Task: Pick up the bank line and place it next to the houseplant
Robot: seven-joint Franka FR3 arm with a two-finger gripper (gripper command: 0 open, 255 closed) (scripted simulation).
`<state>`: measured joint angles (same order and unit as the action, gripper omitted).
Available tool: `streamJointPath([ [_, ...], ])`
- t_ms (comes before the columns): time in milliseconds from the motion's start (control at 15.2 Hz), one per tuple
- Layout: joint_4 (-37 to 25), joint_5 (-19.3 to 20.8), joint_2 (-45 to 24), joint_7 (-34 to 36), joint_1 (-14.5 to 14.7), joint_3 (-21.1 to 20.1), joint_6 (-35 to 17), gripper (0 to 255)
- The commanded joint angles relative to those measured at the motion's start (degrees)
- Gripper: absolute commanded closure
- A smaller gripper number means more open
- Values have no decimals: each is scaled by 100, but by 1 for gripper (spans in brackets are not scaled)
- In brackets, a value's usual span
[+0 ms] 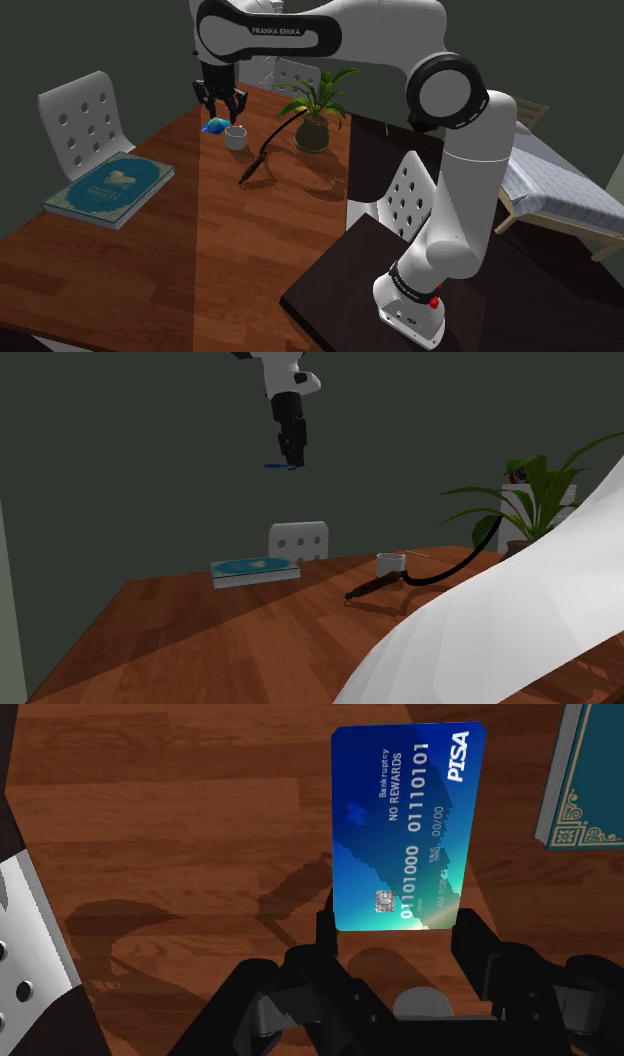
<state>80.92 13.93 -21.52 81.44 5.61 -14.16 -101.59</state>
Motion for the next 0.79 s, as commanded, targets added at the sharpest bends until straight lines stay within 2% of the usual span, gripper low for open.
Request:
streamJointPath([
  [0,-169,-6,-3,-27,11,-3,165,255],
  [726,-1247,10,-155,-157,111,-11,1082,255],
])
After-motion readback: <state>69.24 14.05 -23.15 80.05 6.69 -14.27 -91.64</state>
